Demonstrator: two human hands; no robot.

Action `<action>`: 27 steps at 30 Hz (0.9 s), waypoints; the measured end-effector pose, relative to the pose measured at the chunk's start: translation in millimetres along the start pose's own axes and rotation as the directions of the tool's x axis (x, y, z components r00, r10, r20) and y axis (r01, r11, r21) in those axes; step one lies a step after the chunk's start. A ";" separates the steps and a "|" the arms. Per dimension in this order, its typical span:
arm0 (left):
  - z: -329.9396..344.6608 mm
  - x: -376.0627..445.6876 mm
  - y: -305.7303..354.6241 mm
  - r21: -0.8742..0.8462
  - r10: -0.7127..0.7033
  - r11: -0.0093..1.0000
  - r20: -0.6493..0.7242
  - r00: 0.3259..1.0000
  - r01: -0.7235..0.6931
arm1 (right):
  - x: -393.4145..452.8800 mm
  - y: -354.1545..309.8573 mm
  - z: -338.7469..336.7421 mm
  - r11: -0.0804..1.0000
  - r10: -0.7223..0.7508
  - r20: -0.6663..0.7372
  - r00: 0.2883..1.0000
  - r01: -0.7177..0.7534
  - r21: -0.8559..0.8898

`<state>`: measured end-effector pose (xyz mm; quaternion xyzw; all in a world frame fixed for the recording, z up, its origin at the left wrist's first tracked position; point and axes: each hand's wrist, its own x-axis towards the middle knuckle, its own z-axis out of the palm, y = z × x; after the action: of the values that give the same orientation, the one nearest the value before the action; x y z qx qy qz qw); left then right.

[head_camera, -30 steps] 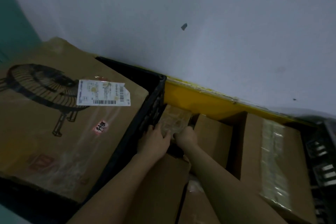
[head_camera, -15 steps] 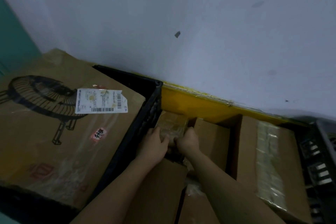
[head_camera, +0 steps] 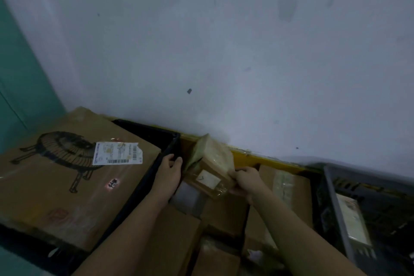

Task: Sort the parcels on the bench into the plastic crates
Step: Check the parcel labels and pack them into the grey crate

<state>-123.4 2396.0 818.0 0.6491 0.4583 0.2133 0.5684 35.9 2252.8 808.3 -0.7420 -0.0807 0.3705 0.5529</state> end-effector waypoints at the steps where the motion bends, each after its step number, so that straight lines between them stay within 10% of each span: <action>1: 2.4 -7.4 4.3 -0.069 -0.058 0.996 0.012 0.998 0.059 | -4.6 0.7 -11.0 0.997 0.030 0.028 0.999 -0.032 0.074; 11: 67.7 -91.9 39.5 -0.504 -0.117 0.790 0.436 0.892 0.350 | -68.2 12.7 -92.7 0.866 -0.008 0.420 0.908 -0.204 0.457; 21: 119.0 -129.8 58.5 -0.536 -0.031 0.839 0.127 0.991 0.095 | -90.5 17.5 -162.4 0.973 -0.124 0.240 0.963 0.071 0.219; 27: 155.0 -157.1 73.9 -0.368 0.250 0.896 -0.043 0.967 -0.248 | -126.8 0.9 -201.0 0.888 -0.190 0.098 0.977 0.128 0.442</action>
<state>-50.5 2185.2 884.6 0.5839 0.3215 0.3652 0.6499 73.7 2032.4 888.8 -0.5639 -0.0949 0.3829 0.7255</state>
